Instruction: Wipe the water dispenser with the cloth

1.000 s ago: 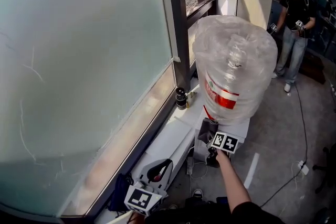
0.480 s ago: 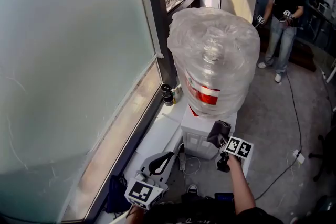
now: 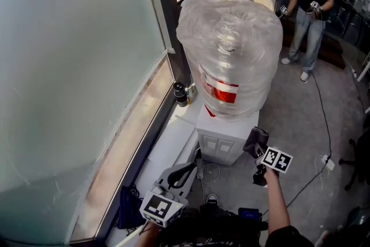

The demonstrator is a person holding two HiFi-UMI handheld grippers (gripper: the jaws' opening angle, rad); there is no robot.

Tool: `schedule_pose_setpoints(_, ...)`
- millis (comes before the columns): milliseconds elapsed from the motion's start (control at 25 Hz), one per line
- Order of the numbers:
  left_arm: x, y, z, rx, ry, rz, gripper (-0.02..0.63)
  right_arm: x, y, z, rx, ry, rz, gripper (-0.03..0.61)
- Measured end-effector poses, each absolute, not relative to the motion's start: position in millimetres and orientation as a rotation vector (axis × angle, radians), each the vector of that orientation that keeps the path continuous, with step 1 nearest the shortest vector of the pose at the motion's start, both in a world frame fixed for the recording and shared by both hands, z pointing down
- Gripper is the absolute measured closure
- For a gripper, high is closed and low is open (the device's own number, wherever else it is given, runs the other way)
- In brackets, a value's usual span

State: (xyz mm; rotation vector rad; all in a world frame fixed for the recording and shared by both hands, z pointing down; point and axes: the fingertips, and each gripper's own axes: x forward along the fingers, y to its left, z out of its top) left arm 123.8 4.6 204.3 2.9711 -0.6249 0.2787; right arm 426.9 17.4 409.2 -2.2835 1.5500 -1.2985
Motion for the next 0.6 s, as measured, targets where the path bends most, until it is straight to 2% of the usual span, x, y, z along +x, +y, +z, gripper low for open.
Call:
schedule_pose_setpoints(240, 104.3, 4.6, 202.5, 2.980, -0.589, 0.273, 0.586, 410.6, 35.0, 388.9, -2.437, 1.640, -1.206, 0.477)
schedule_pose_setpoints(600, 46.7, 16.1, 208.3, 3.041, -0.408, 0.277, 0.586, 315.0, 11.2, 361.5, -2.483, 1.870, -1.087, 0.477)
